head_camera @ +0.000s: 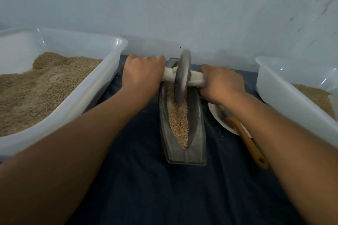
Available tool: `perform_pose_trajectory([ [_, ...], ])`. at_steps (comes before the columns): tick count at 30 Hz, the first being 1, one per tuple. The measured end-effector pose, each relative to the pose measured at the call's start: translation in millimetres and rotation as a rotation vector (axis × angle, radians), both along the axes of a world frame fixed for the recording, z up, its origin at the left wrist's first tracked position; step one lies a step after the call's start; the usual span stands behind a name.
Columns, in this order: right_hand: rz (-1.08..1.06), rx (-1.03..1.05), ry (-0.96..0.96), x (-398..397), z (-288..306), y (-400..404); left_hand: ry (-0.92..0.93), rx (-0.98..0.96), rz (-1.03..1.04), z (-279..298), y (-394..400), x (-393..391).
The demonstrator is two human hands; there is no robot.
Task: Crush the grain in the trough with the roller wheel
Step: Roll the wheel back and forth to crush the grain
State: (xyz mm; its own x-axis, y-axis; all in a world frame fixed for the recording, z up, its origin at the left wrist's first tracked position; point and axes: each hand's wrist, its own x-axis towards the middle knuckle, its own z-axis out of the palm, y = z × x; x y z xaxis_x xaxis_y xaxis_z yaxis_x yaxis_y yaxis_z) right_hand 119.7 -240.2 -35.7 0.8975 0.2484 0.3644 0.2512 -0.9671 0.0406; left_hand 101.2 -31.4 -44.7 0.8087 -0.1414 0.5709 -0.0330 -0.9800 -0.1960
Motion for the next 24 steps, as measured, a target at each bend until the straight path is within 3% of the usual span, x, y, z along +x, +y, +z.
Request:
perform_pose_trajectory([
  [15,0.056,-0.006,-0.21,-60.5,-16.9,-1.9,-0.053,-0.006,-0.016,-10.8,-0.1,-60.1],
  [24,0.048,-0.016,-0.212,-114.1,-16.3,-5.3,0.104,0.014,-0.009,5.6,-0.8,-96.6],
])
